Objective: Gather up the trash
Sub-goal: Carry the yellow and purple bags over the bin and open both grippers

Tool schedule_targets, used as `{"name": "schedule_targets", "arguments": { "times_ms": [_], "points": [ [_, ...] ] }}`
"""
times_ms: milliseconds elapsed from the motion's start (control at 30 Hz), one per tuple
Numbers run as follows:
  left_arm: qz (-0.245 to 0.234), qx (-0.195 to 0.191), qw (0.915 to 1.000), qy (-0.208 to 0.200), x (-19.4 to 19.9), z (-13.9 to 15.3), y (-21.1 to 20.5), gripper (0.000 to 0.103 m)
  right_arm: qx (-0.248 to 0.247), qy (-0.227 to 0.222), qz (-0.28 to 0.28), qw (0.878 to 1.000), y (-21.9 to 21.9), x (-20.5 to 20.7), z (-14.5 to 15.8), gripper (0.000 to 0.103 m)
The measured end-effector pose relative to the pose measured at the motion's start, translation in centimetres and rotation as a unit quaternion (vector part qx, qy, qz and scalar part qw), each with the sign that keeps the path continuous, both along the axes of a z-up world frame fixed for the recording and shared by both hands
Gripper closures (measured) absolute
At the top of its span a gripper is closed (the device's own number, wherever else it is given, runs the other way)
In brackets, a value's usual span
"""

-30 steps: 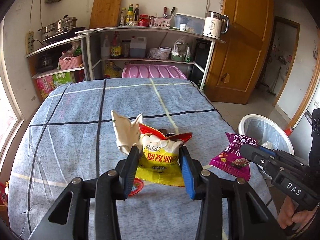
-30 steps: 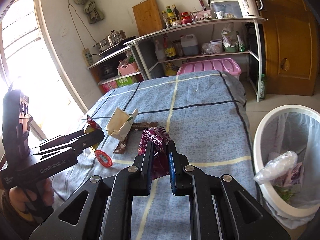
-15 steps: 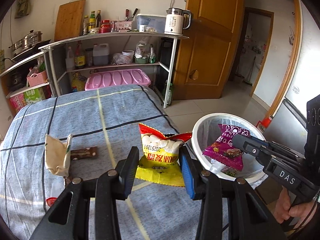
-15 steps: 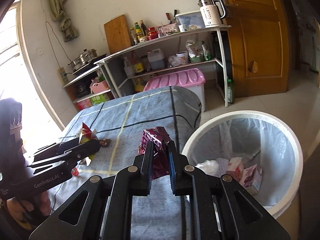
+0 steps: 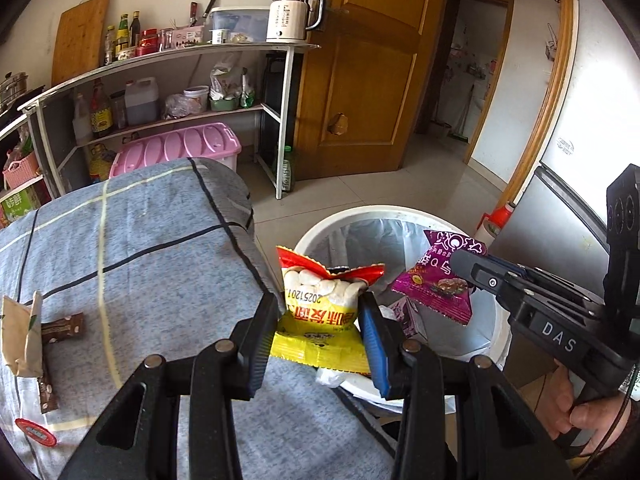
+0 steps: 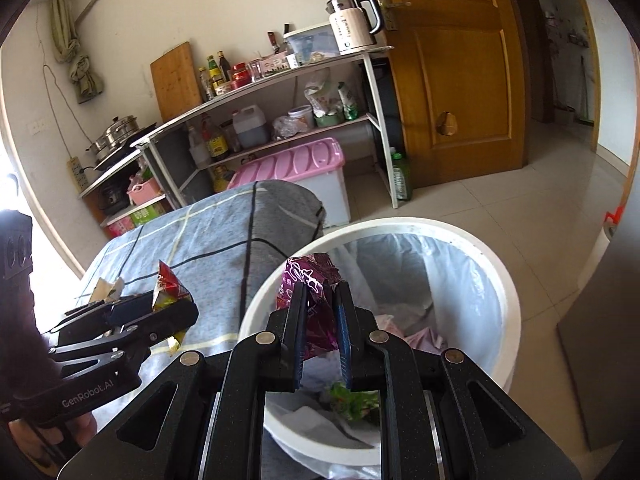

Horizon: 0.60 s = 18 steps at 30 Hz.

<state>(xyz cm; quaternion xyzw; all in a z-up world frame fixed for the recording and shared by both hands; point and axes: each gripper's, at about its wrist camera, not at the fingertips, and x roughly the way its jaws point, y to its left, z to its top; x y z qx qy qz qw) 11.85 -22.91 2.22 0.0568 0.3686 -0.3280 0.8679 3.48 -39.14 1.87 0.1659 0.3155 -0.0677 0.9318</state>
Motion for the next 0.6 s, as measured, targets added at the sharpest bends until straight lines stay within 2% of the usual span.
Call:
{"name": "schedule_targets", "arguments": {
  "times_ms": [233, 367, 533, 600],
  "points": [
    [-0.025, 0.011, 0.9995, 0.018, 0.1, -1.5, -3.4, 0.059, -0.016, 0.023, -0.031, 0.999, -2.6, 0.1, -1.2, 0.088],
    [-0.032, 0.019, 0.9991, 0.022, -0.1, -2.1, -4.6, 0.045, -0.021, 0.036, -0.036, 0.999, -3.4, 0.3, -1.9, 0.087],
    [-0.037, 0.018, 0.9989, 0.025, -0.2, -2.3, -5.0, 0.037, -0.022, 0.047, -0.039, 0.998, -3.7, 0.7, -2.4, 0.081],
    [-0.033, 0.018, 0.9990, 0.024, -0.1, -2.3, -4.7, 0.035, -0.022, 0.050, -0.039, 0.998, -3.7, 0.7, -2.5, 0.075]
  ]
}}
